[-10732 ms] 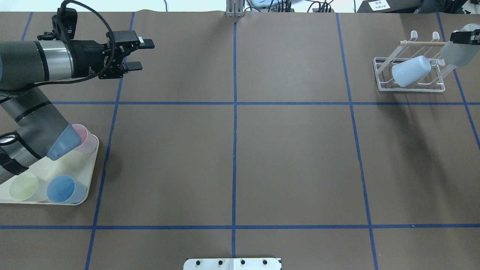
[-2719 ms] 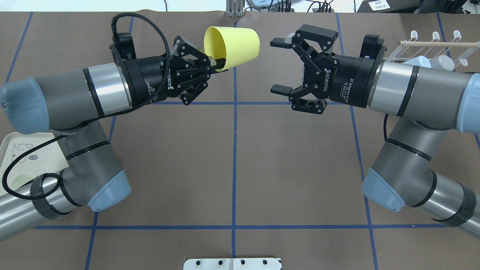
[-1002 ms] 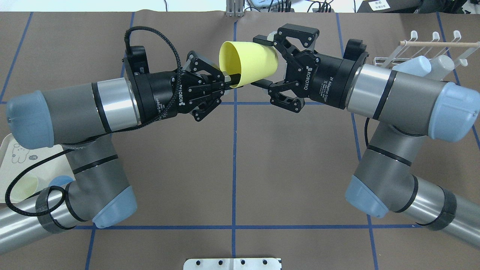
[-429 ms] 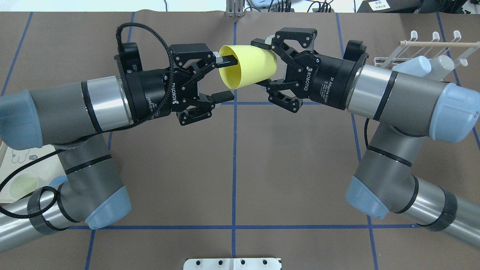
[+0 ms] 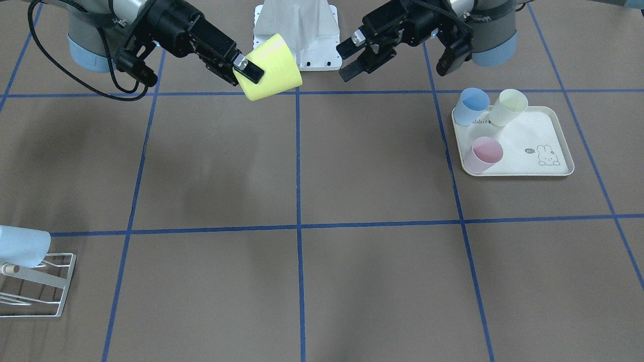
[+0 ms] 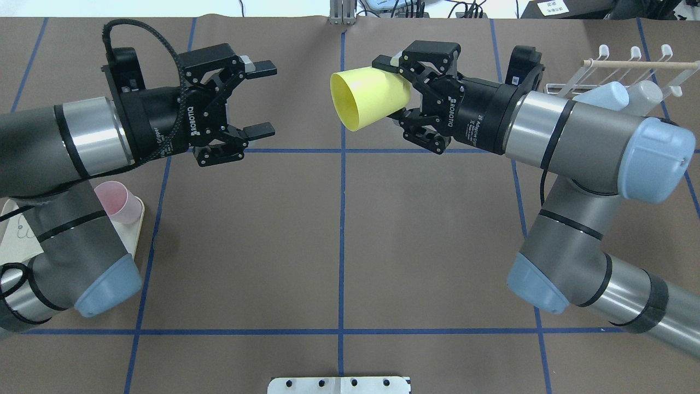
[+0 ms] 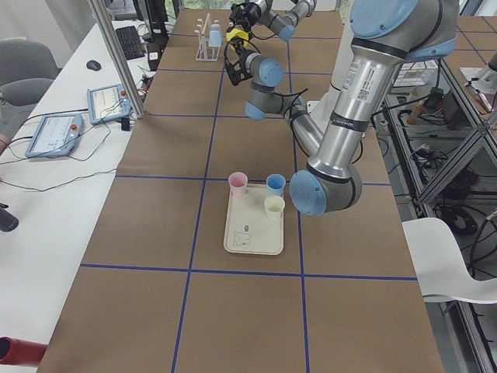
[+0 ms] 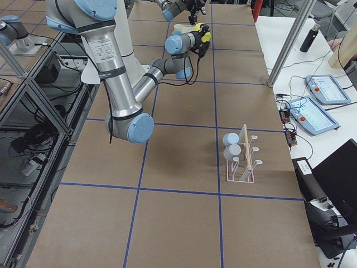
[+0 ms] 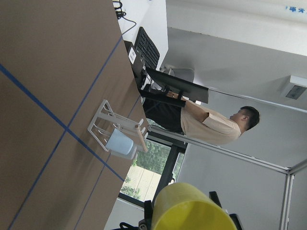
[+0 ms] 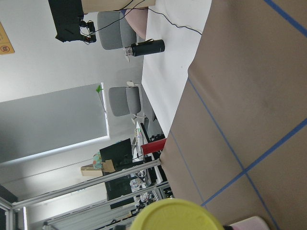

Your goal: Transfer IKEA cup to right arm and place on rack

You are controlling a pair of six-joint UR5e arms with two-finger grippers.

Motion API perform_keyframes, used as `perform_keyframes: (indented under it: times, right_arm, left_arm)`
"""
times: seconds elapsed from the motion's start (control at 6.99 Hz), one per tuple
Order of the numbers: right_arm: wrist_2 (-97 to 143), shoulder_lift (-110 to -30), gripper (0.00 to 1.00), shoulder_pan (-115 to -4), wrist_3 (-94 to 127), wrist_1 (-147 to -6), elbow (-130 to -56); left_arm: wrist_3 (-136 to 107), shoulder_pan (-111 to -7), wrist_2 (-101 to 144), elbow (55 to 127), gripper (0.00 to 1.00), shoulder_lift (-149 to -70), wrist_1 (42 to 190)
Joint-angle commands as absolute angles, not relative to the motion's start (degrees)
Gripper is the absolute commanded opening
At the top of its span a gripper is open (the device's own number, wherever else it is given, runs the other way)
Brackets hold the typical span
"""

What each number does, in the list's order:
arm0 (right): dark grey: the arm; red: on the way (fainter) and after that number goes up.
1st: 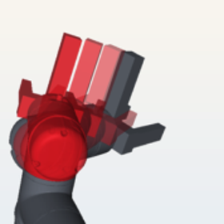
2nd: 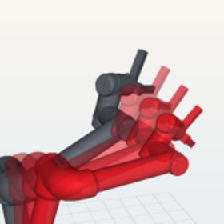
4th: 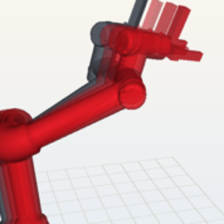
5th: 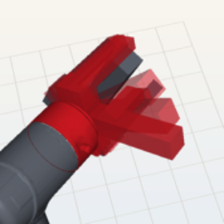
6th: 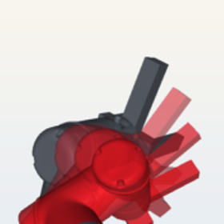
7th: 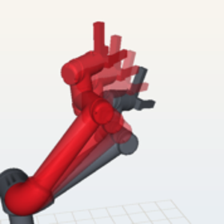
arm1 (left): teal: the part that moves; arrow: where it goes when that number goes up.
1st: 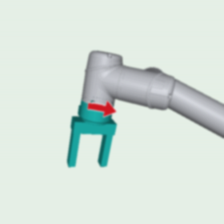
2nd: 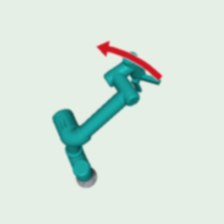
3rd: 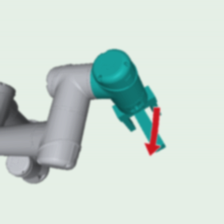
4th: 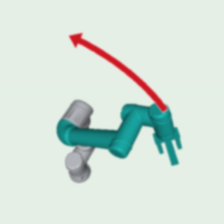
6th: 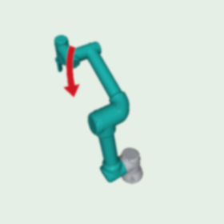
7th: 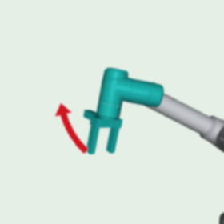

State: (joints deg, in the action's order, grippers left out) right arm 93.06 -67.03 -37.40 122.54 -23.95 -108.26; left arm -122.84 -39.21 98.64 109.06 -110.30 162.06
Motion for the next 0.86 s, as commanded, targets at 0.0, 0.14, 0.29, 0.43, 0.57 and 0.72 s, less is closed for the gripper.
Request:
perform_keyframes:
  times: [0.0,0.14,0.29,0.43,0.57,0.72]
  right_arm:
    - [93.43,-70.55,0.21,-40.15,105.62,-31.7,-108.46]
    - [93.25,-73.97,0.21,-43.3,100.25,-31.9,-108.28]
    - [93.16,-77.48,0.21,-47.51,91.67,-33.04,-107.93]
    - [93.34,-80.39,0.21,-51.55,81.75,-36.18,-107.93]
    - [93.34,-82.94,0.21,-54.55,75.3,-37.95,-107.93]
    - [92.9,-84.88,0.21,-58.15,73.76,-39.8,-106.54]
  left_arm:
    - [-107.21,-41.56,100.63,107.85,0.99,-101.65,161.8]
    - [-102.88,-42.01,100.63,106.8,0.99,-99.25,161.72]
    - [-101.35,-42.1,100.55,105.74,0.99,-98.36,161.72]
    - [-101.34,-42.1,100.63,105.3,0.99,-97.91,161.72]
    - [-101.34,-42.1,100.55,105.29,0.99,-97.74,161.81]
    - [-101.34,-42.1,100.55,105.21,0.99,-97.73,161.81]
